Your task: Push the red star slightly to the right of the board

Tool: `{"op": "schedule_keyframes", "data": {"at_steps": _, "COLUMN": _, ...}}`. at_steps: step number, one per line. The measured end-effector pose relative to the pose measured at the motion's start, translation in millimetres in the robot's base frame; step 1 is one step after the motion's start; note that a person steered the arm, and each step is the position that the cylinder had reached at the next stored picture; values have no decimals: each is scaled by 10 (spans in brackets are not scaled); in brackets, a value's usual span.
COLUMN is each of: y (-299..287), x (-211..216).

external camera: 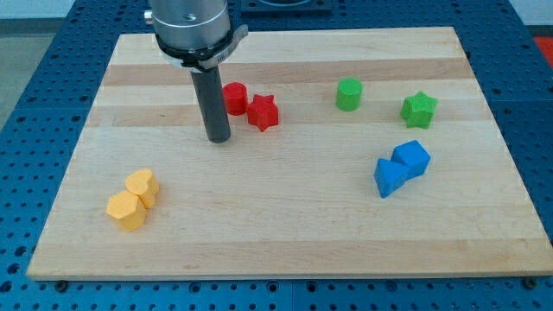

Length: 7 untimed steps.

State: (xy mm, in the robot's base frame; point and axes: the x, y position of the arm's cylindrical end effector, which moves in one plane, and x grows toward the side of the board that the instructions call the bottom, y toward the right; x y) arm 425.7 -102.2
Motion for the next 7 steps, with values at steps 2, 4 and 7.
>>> {"op": "schedule_keyframes", "data": {"at_steps": 2, "y": -84, "x": -90}}
{"op": "schedule_keyframes", "data": {"at_steps": 4, "y": -103, "x": -91}}
{"op": "schedule_keyframes", "data": {"at_steps": 7, "y": -105, "x": -170}}
